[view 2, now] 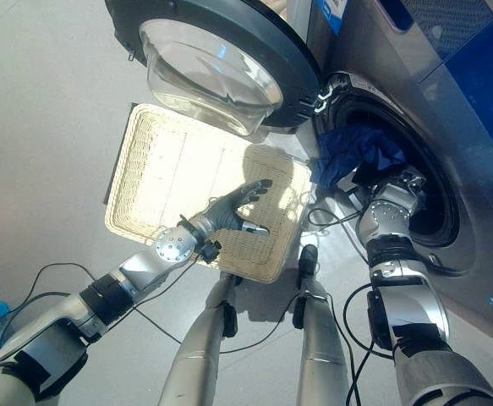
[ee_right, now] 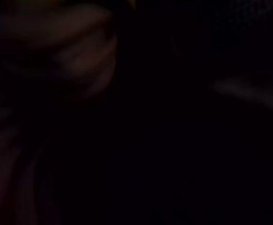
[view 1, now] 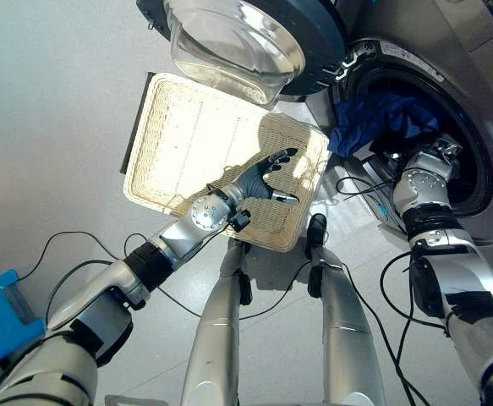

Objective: Put the clothes into the washing machine.

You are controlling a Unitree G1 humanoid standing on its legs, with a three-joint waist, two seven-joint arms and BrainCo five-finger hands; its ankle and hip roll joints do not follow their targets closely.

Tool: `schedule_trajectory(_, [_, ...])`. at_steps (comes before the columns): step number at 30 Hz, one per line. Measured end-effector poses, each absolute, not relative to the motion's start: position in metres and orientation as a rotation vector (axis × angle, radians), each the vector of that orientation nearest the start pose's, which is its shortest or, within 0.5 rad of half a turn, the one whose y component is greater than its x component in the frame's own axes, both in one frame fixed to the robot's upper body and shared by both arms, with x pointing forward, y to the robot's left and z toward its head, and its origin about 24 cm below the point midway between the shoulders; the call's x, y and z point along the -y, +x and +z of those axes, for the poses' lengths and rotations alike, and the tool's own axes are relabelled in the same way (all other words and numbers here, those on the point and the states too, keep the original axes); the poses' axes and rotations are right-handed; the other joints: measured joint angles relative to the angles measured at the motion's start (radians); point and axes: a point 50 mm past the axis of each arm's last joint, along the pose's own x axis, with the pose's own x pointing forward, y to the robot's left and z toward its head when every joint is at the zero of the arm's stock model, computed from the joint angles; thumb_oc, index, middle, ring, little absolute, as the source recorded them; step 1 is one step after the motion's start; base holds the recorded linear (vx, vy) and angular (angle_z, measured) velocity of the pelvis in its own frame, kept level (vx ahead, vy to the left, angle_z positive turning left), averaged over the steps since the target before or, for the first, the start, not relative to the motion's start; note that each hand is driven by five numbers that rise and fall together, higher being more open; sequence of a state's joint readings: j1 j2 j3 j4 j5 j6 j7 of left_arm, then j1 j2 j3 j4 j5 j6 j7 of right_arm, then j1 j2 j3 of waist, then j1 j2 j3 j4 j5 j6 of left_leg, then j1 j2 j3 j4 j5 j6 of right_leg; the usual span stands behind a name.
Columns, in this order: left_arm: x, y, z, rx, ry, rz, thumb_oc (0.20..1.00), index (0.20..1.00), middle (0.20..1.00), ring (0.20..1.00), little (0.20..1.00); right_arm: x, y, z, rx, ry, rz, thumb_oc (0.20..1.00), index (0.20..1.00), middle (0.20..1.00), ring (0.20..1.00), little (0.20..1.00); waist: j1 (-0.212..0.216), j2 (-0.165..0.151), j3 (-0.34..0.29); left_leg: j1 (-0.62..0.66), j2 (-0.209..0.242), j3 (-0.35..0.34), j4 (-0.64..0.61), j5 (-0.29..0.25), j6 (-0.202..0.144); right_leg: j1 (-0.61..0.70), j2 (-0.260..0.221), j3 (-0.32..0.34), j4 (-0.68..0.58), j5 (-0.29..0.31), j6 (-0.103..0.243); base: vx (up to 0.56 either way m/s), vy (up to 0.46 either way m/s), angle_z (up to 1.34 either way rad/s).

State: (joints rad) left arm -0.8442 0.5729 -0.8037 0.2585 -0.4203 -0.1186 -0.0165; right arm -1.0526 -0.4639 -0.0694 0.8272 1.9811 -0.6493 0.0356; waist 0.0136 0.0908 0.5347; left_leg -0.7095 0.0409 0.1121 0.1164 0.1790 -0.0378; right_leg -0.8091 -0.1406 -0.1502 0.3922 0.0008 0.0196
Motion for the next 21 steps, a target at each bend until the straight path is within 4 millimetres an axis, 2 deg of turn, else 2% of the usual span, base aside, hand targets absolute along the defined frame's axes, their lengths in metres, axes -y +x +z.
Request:
schedule_trajectory(7, [-0.071, 0.337, 0.16, 0.33, 0.479, -0.69, 1.0, 1.0, 1.0, 1.0, 1.0, 0.292, 0.372, 0.231, 0.937, 1.642, -0.485, 0.2, 0.2, 0.2, 0.2, 0.2, 0.004, 0.008, 0.004, 0.0, -0.005, -0.001, -0.004, 0.0, 0.001, 0.0, -0.005, -0.001, -0.003, -0.001, 0.002, 0.0, 0.0, 0.0])
schedule_trajectory(9, [-0.071, 0.337, 0.16, 0.33, 0.481, -0.691, 1.0, 1.0, 1.0, 1.0, 1.0, 0.295, 0.367, 0.235, 1.0, 1.651, -0.546, 0.2, 0.2, 0.2, 0.2, 0.2, 0.008, 0.019, 0.009, -0.002, -0.008, -0.002, -0.006, 0.001, 0.002, -0.001, -0.007, -0.002, -0.003, -0.002, 0.003, 0.0, 0.0, 0.0])
schedule_trajectory(17, [-0.068, 0.334, 0.154, 0.328, 0.487, -0.694, 1.0, 1.0, 1.0, 1.0, 1.0, 0.295, 0.359, 0.239, 1.055, 1.726, -0.701, 0.2, 0.2, 0.2, 0.2, 0.2, 0.013, 0.021, 0.01, -0.017, -0.01, -0.001, -0.006, 0.002, 0.003, -0.019, -0.01, -0.002, -0.001, -0.002, 0.004, 0.0, 0.0, 0.0])
schedule_trajectory(18, [-0.067, 0.334, 0.156, 0.338, 0.484, -0.691, 1.0, 1.0, 1.0, 1.0, 1.0, 0.295, 0.359, 0.239, 1.049, 1.733, -0.715, 1.0, 1.0, 1.0, 1.0, 1.0, 0.013, 0.021, 0.01, -0.017, -0.01, -0.001, -0.006, 0.002, 0.003, -0.019, -0.011, -0.002, -0.001, -0.002, 0.004, 0.0, 0.0, 0.0])
schedule_trajectory(21, [-0.067, 0.333, 0.159, 0.365, 0.475, -0.69, 1.0, 1.0, 1.0, 1.0, 1.0, 0.294, 0.36, 0.238, 1.005, 1.774, -0.761, 1.0, 1.0, 1.0, 1.0, 1.0, 0.013, 0.021, 0.01, -0.014, -0.014, -0.001, -0.005, 0.004, 0.007, -0.018, -0.015, -0.002, 0.006, -0.003, 0.005, 0.0, 0.0, 0.0])
